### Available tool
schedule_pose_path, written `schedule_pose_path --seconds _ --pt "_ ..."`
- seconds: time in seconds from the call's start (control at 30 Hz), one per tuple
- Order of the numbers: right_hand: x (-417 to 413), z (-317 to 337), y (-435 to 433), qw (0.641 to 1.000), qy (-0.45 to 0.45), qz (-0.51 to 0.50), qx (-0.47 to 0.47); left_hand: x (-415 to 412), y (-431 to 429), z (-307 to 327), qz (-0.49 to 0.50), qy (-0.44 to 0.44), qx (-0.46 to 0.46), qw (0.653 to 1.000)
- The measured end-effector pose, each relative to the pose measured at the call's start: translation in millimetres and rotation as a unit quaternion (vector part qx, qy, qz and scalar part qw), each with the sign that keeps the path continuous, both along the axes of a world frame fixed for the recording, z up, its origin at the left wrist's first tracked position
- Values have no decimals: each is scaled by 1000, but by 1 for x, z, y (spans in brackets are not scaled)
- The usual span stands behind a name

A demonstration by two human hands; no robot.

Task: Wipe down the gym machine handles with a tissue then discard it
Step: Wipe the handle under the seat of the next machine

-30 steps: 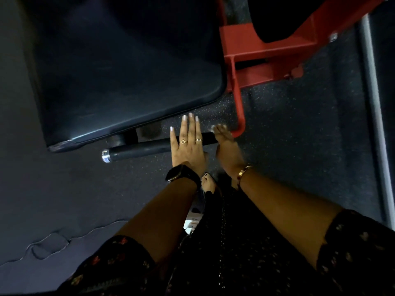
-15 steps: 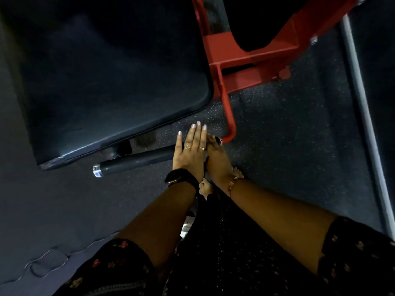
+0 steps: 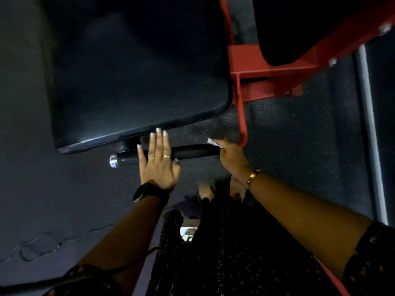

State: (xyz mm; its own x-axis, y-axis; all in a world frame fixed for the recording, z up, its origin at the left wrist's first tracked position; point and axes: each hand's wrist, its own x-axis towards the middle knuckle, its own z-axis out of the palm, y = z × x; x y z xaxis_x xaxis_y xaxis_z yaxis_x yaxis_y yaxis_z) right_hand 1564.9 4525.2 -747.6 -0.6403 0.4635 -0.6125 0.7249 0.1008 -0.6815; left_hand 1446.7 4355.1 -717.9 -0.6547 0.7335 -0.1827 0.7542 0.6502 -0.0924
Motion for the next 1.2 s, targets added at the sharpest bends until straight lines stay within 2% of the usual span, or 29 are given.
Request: schedule_pose_path --seconds 0.1,0.2,0.37,0.43,0.53,0.6,0.67,0.7,0.73,0.77,0.83,0.87,0.9,0.97,1.1,1.17,1.2 --pt "-15 17 -15 999 21 -4 27 -17 -23 1 -6 12 9 1000" --pt "-36 34 -24 999 -9 8 41 -25 -35 0 -56 10 9 998" --pt "-74 58 -43 988 -35 116 98 -27 -41 3 -36 8 6 999" --pt "-89 66 -60 980 -40 154 124 -28 -46 6 -6 15 3 1000" --pt "-106 79 -85 976 -30 177 125 -37 -58 9 91 34 9 995" --pt "-118 84 -98 978 -19 170 120 -48 -69 11 165 42 49 984" --pt "-130 89 -107 983 -11 155 101 -56 -78 19 238 -22 119 964" --pt "-135 91 -110 986 -9 142 84 -58 -80 21 285 -97 181 936" --pt "-142 92 -114 990 -5 127 58 -60 -82 22 346 -176 251 887" --pt "-149 91 -117 994 1 103 21 -62 -84 19 421 -256 308 814" --pt "-162 85 -122 997 17 37 -69 -68 -83 21 529 -375 427 631" --pt "-167 82 -123 994 23 6 -107 -71 -81 22 562 -406 470 547" --pt "-171 81 -125 991 25 -9 -134 -73 -80 24 591 -419 496 479" --pt "-175 77 -128 987 29 -1 -157 -75 -80 22 616 -435 526 392" --pt "-181 72 -134 988 57 73 -127 -73 -83 12 624 -487 564 235" --pt "-185 69 -139 984 69 133 -93 -73 -86 10 627 -490 578 177" --pt "-186 68 -141 980 79 173 -63 -72 -86 9 624 -496 581 162"
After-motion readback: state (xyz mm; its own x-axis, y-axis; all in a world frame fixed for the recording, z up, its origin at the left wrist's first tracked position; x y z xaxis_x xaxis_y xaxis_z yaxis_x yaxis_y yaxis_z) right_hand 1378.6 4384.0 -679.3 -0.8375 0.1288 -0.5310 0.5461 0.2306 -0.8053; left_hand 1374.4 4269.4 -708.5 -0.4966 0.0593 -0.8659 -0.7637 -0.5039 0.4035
